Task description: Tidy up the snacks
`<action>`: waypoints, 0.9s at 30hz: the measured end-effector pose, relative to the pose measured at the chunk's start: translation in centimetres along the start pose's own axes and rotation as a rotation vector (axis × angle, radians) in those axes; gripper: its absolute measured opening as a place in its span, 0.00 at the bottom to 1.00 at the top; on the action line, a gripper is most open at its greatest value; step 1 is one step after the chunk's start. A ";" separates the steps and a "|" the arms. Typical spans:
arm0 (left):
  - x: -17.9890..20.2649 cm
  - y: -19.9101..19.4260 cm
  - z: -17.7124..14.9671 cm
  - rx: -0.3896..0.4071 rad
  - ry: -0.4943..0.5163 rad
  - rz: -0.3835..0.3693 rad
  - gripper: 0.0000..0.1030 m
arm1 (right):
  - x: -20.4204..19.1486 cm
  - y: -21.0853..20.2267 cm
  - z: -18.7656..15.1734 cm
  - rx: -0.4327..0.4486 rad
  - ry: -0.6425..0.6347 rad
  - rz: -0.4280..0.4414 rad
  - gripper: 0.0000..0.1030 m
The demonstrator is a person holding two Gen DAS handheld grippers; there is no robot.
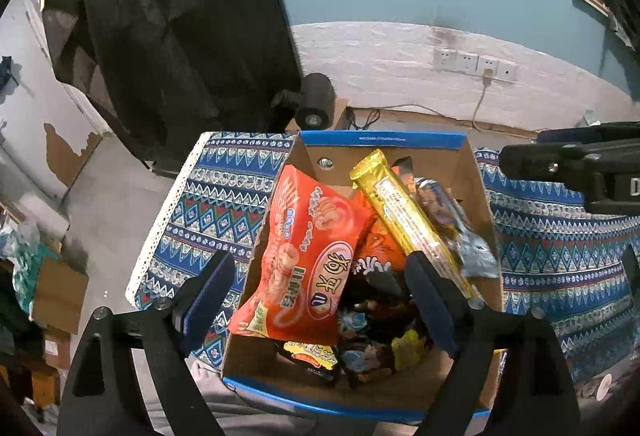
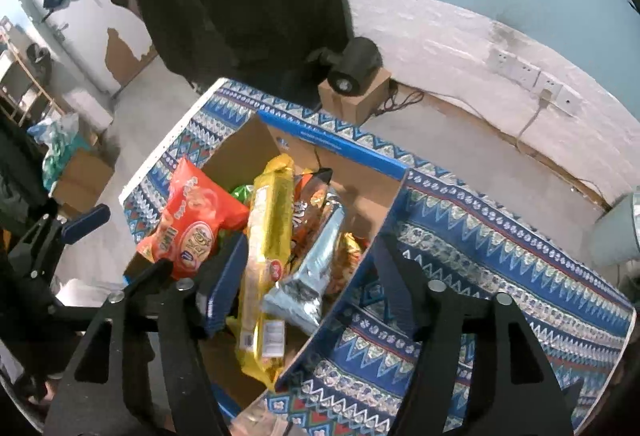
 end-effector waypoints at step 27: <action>1.8 -6.3 0.7 0.102 0.030 -0.046 0.99 | 1.0 -7.5 -4.6 0.114 -0.082 -0.092 0.76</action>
Point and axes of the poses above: each gripper's, at about its wrist camera, not at the fingertips, and y roughly the way its jaws point, x to its right, z to its top, the point moved 7 cm from there along y, roughly the way its jaws point, and after that the axes turned 9 degrees about z, right-handed, at the moved point
